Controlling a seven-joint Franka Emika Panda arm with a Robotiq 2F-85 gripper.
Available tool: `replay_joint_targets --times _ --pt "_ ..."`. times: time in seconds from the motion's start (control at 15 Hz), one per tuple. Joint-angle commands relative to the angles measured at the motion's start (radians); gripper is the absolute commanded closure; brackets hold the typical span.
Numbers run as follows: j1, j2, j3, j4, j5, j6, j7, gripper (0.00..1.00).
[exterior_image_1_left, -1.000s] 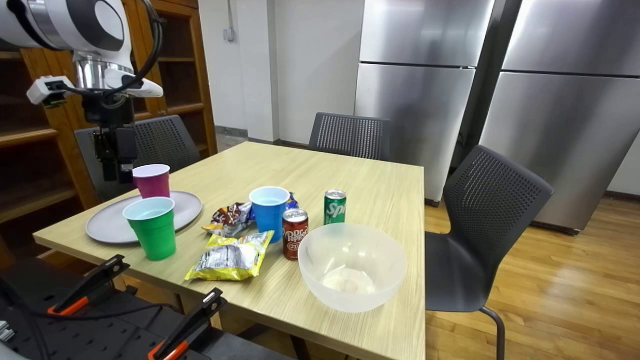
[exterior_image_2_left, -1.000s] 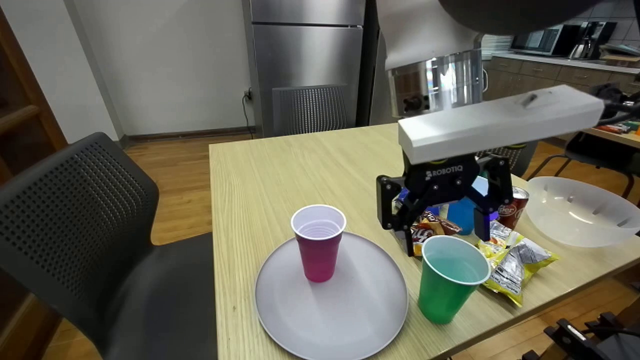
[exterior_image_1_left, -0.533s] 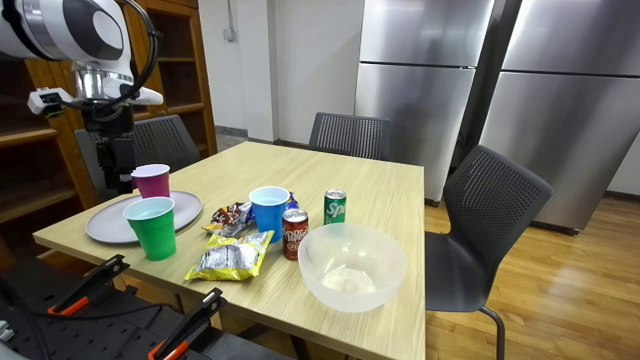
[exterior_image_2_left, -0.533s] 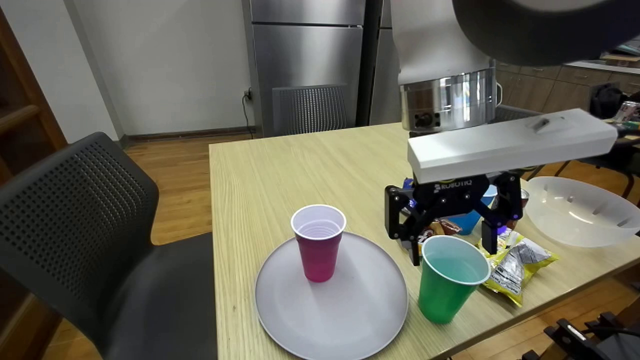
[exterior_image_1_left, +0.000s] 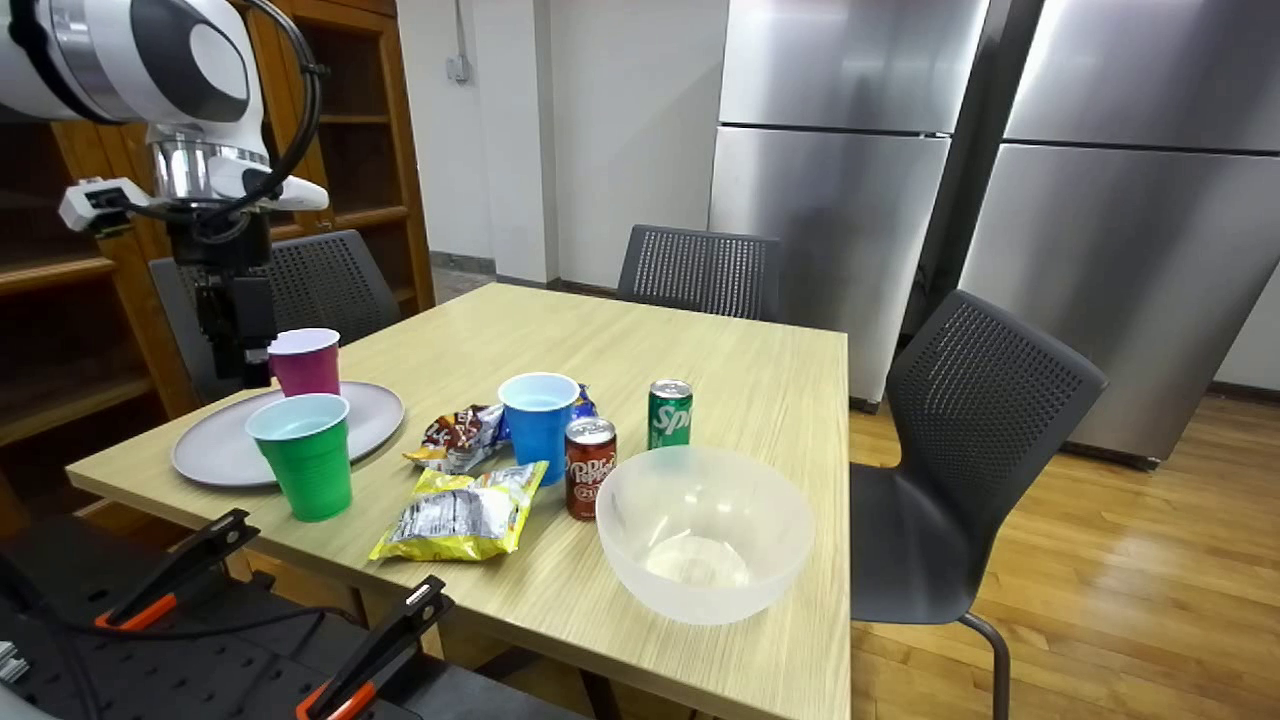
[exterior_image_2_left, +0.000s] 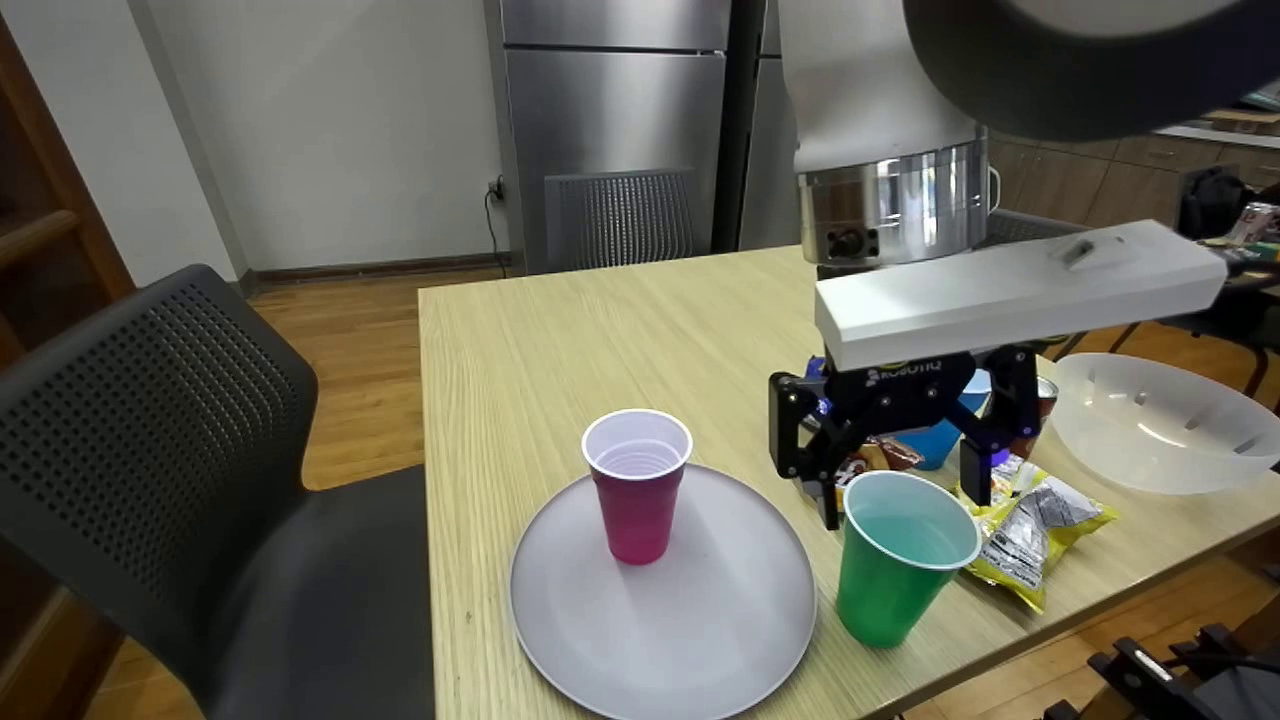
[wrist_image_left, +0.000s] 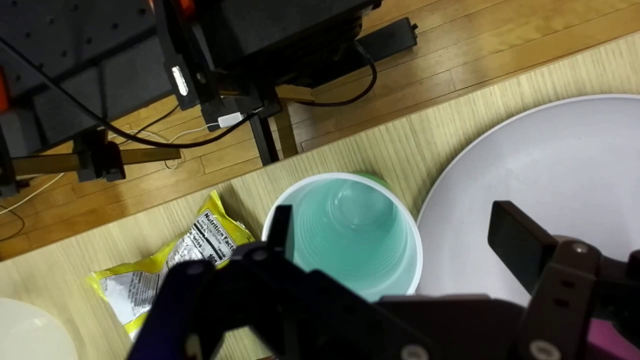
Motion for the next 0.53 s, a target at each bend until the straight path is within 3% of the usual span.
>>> replay_joint_targets --times 0.0,0.47 --pt "-0.028 0.041 0.018 0.033 -0.059 0.034 0.034 0.0" --pt "-0.025 0.144 0.005 0.095 -0.053 0.081 0.015 0.0"
